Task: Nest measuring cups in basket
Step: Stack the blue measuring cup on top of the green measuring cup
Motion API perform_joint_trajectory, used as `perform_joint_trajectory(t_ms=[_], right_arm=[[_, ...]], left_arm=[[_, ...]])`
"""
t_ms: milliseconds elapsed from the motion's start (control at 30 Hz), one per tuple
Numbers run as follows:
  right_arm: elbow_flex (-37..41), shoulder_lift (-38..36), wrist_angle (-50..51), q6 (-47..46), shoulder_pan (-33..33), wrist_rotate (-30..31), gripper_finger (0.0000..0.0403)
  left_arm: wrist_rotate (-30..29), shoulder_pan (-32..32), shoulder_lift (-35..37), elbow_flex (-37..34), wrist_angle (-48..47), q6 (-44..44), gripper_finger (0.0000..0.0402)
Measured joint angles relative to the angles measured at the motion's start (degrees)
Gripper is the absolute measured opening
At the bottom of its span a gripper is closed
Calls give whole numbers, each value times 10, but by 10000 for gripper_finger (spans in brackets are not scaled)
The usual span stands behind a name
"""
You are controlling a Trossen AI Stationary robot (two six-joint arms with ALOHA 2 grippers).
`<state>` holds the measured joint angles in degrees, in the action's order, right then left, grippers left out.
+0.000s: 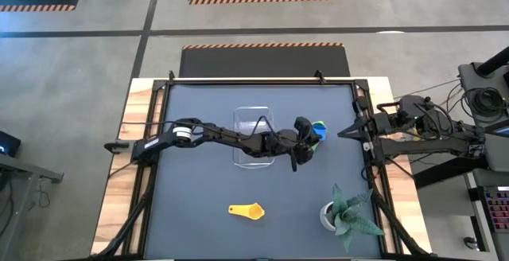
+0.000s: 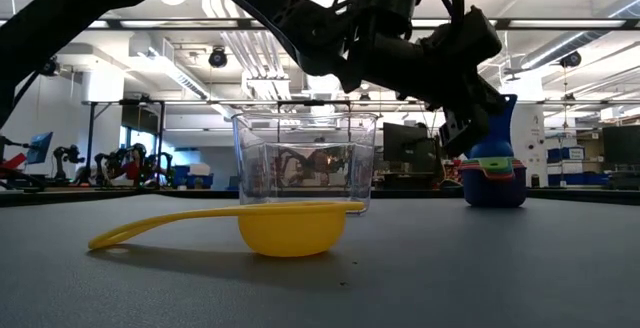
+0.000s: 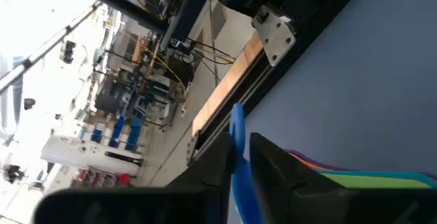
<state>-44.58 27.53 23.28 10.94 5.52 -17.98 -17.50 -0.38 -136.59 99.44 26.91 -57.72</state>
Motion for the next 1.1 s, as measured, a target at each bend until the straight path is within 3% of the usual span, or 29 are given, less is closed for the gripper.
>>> perform_joint_trajectory(t_ms=[233, 533, 700, 867, 967, 1100], right_arm=[[0, 0, 0, -5, 0, 0, 9], [0, 0, 0, -5, 0, 0, 9], [0, 0, -8, -23, 0, 7, 9], [-1, 0, 20, -71, 0, 88, 9], [-1, 3, 70, -97, 0, 149, 9], [-1, 20, 142, -113, 0, 200, 9]], left_arm=[[-12, -3, 0, 0, -28, 23, 120], [-30, -15, 2, 0, -30, -18, 209], [-72, -18, 17, 0, -27, -17, 215], [-82, -33, 53, -11, -29, -15, 210], [-74, -42, 107, -69, 3, -6, 203], [-69, -54, 216, -202, 105, -5, 189]])
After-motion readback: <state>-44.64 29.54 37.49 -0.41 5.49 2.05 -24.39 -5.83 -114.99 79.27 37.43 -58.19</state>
